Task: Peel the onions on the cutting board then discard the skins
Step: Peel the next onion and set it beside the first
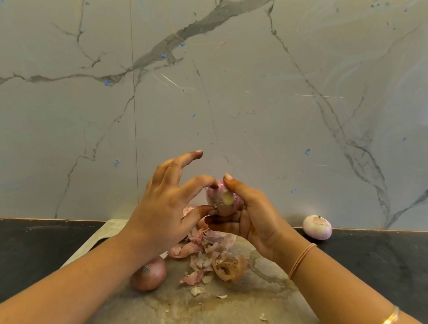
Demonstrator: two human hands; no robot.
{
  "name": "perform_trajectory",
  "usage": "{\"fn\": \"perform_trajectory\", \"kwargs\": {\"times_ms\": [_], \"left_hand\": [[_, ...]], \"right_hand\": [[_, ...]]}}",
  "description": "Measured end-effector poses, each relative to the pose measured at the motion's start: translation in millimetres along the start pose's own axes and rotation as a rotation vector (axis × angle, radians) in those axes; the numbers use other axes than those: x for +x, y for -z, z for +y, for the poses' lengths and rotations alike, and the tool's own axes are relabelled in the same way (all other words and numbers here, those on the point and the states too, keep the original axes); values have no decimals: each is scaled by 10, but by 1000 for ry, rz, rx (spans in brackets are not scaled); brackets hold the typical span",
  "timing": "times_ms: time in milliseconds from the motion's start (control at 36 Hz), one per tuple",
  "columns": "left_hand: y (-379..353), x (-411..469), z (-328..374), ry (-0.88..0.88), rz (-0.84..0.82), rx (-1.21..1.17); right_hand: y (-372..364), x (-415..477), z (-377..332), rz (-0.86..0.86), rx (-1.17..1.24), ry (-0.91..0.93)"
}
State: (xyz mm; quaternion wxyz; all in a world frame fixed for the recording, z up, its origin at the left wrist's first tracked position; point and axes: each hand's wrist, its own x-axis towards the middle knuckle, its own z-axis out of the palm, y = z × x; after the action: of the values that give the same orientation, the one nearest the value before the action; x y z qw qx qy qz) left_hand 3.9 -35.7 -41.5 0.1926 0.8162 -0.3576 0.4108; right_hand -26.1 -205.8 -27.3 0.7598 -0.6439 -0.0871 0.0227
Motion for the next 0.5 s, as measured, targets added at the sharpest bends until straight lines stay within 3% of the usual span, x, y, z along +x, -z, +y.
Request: {"fn": "perform_trajectory", "kwargs": {"times_ms": [500], "left_hand": [[-15, -5, -15, -41, 3, 34]], "right_hand": [[16, -4, 7, 11, -70, -12]]}}
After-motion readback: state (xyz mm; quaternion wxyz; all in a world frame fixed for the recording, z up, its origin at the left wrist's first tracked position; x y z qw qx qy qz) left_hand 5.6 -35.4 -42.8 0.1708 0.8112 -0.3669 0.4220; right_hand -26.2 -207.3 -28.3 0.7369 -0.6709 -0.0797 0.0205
